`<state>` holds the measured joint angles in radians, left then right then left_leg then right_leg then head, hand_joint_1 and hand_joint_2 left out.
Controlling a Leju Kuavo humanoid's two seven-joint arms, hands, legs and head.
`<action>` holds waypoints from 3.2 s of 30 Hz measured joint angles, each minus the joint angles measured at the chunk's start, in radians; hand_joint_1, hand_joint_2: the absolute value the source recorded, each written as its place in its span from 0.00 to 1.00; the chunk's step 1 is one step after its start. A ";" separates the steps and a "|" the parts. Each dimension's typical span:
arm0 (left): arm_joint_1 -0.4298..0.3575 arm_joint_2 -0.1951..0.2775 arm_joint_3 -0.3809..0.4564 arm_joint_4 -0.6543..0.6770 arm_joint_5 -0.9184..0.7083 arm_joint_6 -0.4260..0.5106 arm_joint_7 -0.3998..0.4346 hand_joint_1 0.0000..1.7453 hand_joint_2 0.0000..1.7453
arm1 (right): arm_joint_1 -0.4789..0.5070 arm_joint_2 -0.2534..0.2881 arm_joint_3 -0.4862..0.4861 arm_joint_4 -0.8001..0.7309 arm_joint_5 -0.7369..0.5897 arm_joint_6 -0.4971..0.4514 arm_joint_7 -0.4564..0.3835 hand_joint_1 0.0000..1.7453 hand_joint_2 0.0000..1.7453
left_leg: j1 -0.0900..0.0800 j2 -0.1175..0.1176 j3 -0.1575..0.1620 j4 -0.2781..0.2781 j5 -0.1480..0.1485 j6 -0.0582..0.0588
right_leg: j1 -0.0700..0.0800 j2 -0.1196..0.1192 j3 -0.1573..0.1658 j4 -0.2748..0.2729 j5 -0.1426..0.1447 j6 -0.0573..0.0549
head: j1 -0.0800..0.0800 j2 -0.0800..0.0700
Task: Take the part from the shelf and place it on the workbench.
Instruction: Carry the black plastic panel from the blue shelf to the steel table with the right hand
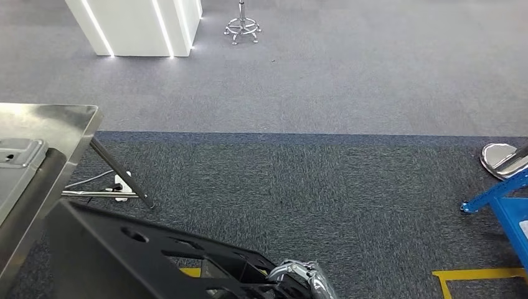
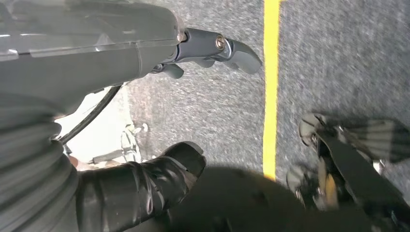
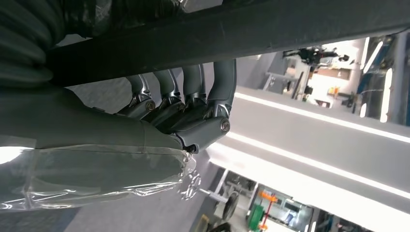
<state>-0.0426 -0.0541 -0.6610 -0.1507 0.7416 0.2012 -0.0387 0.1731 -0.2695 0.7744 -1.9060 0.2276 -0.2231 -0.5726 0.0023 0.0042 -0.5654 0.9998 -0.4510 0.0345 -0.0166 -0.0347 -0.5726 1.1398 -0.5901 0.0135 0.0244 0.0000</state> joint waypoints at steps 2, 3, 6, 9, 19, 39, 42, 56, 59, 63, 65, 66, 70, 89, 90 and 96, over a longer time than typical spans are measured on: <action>-0.001 0.000 0.000 0.000 0.006 0.001 -0.003 0.00 1.00 | -0.001 0.004 0.000 0.004 -0.006 0.022 -0.006 1.00 1.00 | -0.001 -0.024 0.000 0.000 0.000 0.005 | 0.000 0.029 -0.067 0.124 -0.052 -0.001 | 0.000 0.000; -0.001 0.000 0.000 0.000 0.011 0.001 -0.005 0.00 1.00 | -0.003 0.008 -0.001 0.008 -0.011 0.039 -0.010 1.00 1.00 | -0.002 -0.038 0.000 0.002 -0.001 0.005 | 0.000 0.032 -0.090 0.158 -0.055 -0.001 | 0.000 0.000; 0.001 0.001 0.000 0.000 0.026 0.001 -0.014 0.00 1.00 | -0.014 0.031 -0.008 0.025 -0.023 0.104 -0.029 1.00 1.00 | -0.001 -0.082 0.002 0.012 -0.007 0.001 | -0.002 0.053 -0.060 0.055 0.043 -0.005 | 0.000 0.000; -0.001 0.002 0.000 0.000 0.038 -0.002 -0.017 0.00 1.00 | -0.030 0.064 -0.013 0.046 -0.032 0.165 -0.042 1.00 1.00 | -0.002 -0.116 -0.009 0.029 -0.016 -0.014 | -0.006 0.117 -0.013 -0.076 0.099 -0.008 | 0.000 0.000; -0.003 0.016 0.000 0.001 0.065 -0.010 -0.019 0.00 1.00 | -0.089 0.196 -0.024 0.127 -0.054 0.335 -0.059 1.00 1.00 | 0.011 -0.013 -0.163 0.300 -0.121 -0.066 | -0.001 -0.009 0.015 -0.098 0.088 -0.046 | -0.007 0.000; -0.005 0.041 0.000 0.002 0.092 -0.013 -0.025 0.00 1.00 | -0.164 0.269 -0.024 0.221 -0.061 0.384 -0.059 1.00 1.00 | 0.003 -0.110 -0.021 0.025 0.004 -0.014 | 0.003 0.097 -0.012 -0.070 0.103 -0.017 | -0.004 0.000; -0.003 0.044 0.000 0.002 0.092 -0.013 -0.027 0.00 1.00 | -0.168 0.274 -0.024 0.226 -0.064 0.384 -0.059 1.00 1.00 | 0.006 -0.135 -0.030 0.024 0.005 -0.032 | 0.006 0.087 -0.003 -0.093 0.105 -0.024 | -0.005 0.000; -0.009 0.050 0.000 0.002 0.096 -0.009 -0.021 0.00 1.00 | -0.176 0.281 -0.028 0.230 -0.074 0.401 -0.066 1.00 1.00 | 0.006 0.045 -0.035 0.026 0.011 -0.039 | 0.014 -0.076 0.041 -0.111 0.080 -0.017 | -0.010 0.000; -0.006 0.049 0.000 0.002 0.097 -0.008 -0.018 0.00 1.00 | -0.175 0.279 -0.029 0.219 -0.077 0.404 -0.066 1.00 1.00 | 0.007 0.015 -0.031 0.017 0.014 -0.020 | 0.008 -0.059 0.044 -0.097 0.063 0.000 | -0.010 0.000; -0.011 0.048 -0.005 0.002 0.102 -0.007 -0.013 0.00 1.00 | -0.163 0.274 -0.034 0.209 -0.082 0.412 -0.068 1.00 1.00 | 0.006 -0.026 -0.027 0.013 0.016 -0.002 | 0.004 0.028 -0.070 0.129 -0.045 0.004 | -0.009 0.000; -0.011 0.048 -0.008 0.002 0.103 -0.006 -0.010 0.00 1.00 | -0.156 0.271 -0.035 0.208 -0.083 0.416 -0.068 1.00 1.00 | 0.003 -0.053 -0.026 0.015 0.014 0.000 | 0.004 0.034 -0.104 0.172 -0.034 0.000 | -0.009 0.000; -0.011 0.048 -0.010 0.002 0.103 -0.006 -0.008 0.00 1.00 | -0.155 0.269 -0.036 0.207 -0.084 0.418 -0.068 1.00 1.00 | 0.002 -0.067 -0.025 0.017 0.013 0.000 | 0.004 0.038 -0.094 0.136 0.001 -0.003 | -0.009 0.000; -0.013 0.045 -0.013 0.002 0.104 -0.004 -0.003 0.00 1.00 | -0.152 0.267 -0.037 0.199 -0.085 0.419 -0.068 1.00 1.00 | 0.003 -0.116 -0.029 0.024 0.009 -0.013 | 0.005 0.118 -0.013 -0.083 0.113 -0.016 | -0.009 0.000; -0.011 0.042 -0.015 0.002 0.106 0.008 0.007 0.00 1.00 | -0.138 0.260 -0.038 0.179 -0.087 0.421 -0.072 1.00 1.00 | 0.015 0.026 -0.034 0.027 0.009 -0.027 | 0.012 -0.067 0.047 -0.107 0.071 0.005 | -0.012 0.000; -0.012 0.042 -0.015 0.002 0.106 0.009 0.009 0.00 1.00 | -0.134 0.258 -0.038 0.176 -0.088 0.421 -0.076 1.00 1.00 | 0.017 0.016 -0.032 0.024 0.011 -0.020 | 0.009 -0.044 0.039 -0.082 0.053 0.010 | -0.012 0.000; -0.014 0.041 -0.015 0.002 0.109 0.008 0.011 0.00 1.00 | -0.109 0.241 -0.047 0.167 -0.089 0.422 -0.082 1.00 1.00 | 0.010 -0.055 -0.028 0.023 0.011 -0.004 | 0.005 0.036 -0.099 0.161 -0.021 0.007 | -0.012 0.000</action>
<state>-0.0568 -0.0133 -0.6764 -0.1492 0.8508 0.2090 -0.0275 0.0644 -0.0284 0.7278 -1.7385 0.1383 0.1985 -0.6551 0.0127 -0.0503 -0.5935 1.0225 -0.4403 0.0306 -0.0120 0.0014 -0.6720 1.3005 -0.6113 0.0209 0.0128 0.0000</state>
